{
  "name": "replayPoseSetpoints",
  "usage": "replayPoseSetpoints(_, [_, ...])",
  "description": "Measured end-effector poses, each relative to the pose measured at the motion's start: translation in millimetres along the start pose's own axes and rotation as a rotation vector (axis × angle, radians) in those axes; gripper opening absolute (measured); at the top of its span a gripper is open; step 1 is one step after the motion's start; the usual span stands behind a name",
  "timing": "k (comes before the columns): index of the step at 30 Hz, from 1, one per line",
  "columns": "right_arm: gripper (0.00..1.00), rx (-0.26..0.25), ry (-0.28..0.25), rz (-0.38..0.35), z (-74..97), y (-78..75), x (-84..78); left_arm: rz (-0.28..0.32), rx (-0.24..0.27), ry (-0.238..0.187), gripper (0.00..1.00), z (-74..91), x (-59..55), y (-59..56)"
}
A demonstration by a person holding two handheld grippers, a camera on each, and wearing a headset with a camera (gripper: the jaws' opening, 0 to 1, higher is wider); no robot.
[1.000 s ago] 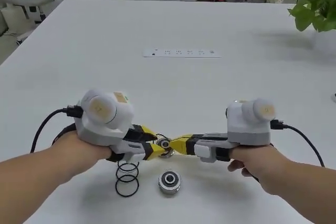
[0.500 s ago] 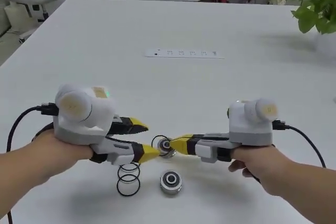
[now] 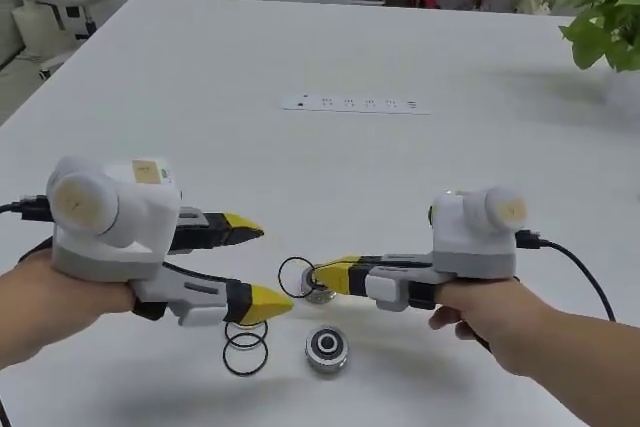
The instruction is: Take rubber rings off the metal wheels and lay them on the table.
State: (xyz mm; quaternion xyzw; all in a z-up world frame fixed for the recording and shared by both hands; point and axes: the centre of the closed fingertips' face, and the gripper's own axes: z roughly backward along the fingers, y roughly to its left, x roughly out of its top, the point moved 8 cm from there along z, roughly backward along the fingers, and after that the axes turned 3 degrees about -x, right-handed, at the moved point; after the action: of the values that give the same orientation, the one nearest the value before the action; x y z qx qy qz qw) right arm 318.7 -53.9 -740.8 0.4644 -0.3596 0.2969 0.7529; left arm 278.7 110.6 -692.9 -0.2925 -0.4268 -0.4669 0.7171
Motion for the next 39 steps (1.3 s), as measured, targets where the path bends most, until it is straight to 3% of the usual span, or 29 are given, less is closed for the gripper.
replayPoseSetpoints(10, [0.00, 0.031, 0.005, 0.000, -6.3, 9.4, 0.7, -0.015, 0.005, -0.004, 0.65, 19.3, -5.1, -5.2])
replayPoseSetpoints(22, [0.00, 0.087, 0.031, 0.001, -15.0, 25.7, -3.0, 0.011, 0.023, -0.014, 0.70, 39.2, -17.1, -10.7])
replayPoseSetpoints(33, [0.00, 0.182, 0.125, 0.002, -26.0, 50.0, -18.6, 0.050, 0.039, -0.015, 0.71, 54.3, -28.2, -14.6])
replayPoseSetpoints(39, [0.00, 0.204, 0.174, 0.010, -29.9, 55.4, -27.8, 0.066, 0.045, -0.010, 0.71, 60.2, -35.4, -18.6])
